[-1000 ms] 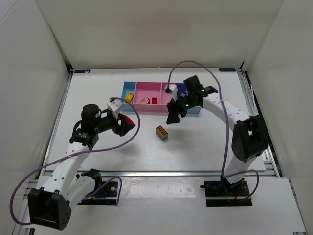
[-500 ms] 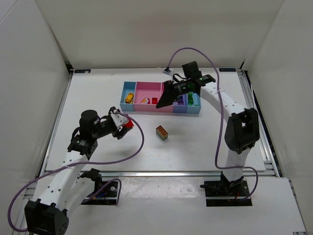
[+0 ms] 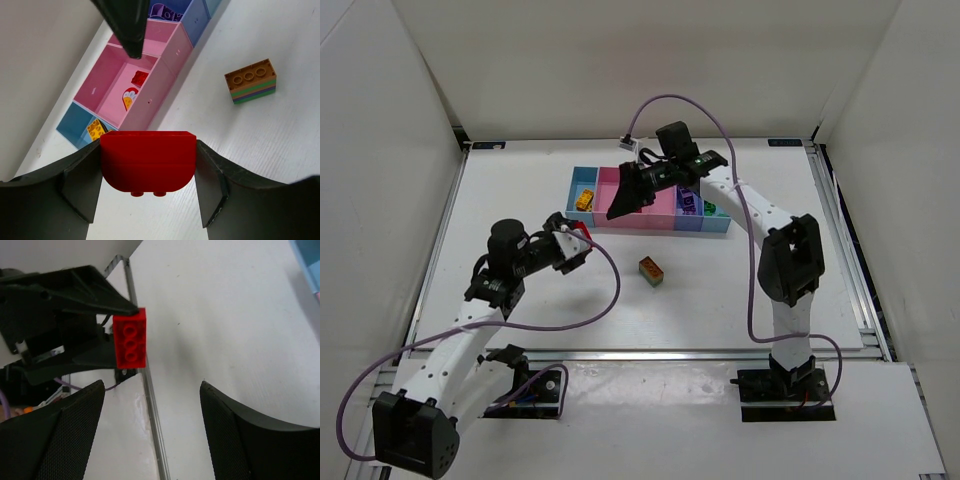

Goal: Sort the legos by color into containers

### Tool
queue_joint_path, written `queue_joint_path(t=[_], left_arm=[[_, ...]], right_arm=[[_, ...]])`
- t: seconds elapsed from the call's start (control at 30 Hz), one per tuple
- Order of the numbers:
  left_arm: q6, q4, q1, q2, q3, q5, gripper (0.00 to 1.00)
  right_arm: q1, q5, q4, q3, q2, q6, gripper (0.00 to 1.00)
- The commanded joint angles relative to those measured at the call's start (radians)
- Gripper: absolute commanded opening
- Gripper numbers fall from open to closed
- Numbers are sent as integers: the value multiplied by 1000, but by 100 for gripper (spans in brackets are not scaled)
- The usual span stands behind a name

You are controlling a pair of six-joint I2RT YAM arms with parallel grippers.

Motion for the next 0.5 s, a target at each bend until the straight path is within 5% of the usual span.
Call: queue_joint_path(t=[0.0, 0.47], left_arm=[[-11, 37, -9, 20, 56, 1, 20], [-54, 76, -41, 101, 113, -22, 20]], right_arm=[[40, 148, -29, 84, 14, -19, 80], [97, 187, -26, 110, 51, -36, 82]])
